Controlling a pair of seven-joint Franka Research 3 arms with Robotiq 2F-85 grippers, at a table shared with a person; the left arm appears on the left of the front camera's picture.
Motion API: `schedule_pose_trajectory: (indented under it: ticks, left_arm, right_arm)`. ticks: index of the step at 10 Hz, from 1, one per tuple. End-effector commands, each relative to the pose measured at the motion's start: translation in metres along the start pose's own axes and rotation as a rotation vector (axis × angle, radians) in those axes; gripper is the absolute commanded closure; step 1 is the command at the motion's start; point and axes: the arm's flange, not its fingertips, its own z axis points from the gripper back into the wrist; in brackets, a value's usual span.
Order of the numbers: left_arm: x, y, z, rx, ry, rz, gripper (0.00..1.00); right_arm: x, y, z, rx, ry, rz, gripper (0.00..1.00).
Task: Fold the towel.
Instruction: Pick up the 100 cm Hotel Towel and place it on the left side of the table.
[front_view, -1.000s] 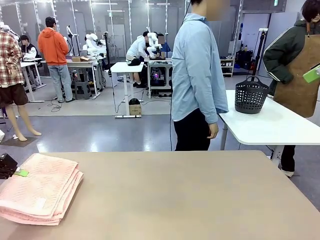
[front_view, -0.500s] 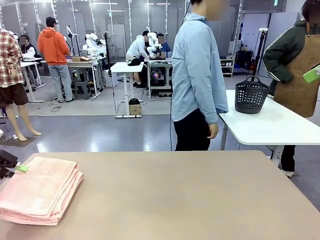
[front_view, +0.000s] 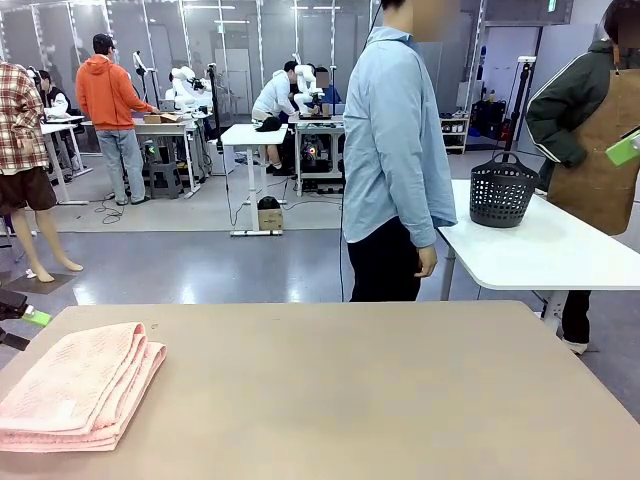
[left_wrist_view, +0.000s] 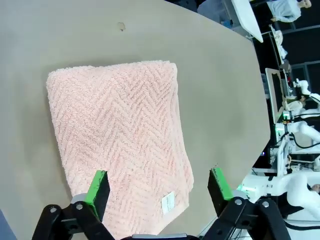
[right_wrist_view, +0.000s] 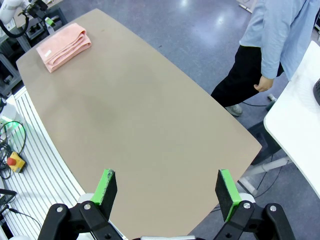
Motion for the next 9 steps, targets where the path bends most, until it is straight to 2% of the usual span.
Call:
schedule_pose_trajectory:
  ticks: [1,9]
  left_arm:
    - [-0.007,-0.0028,0.0017,0.022,-0.001,0.002,0.0]
    - [-0.0007,-0.0007,0.0009,0.0,-0.002,0.0,0.0]
  right_arm:
    - [0.0027,0.0009,0.0007,-0.009,0.006,-0.017,0.0]
    - [0.0027,0.0009,0.0007,-0.009,0.006,-0.017,0.0]
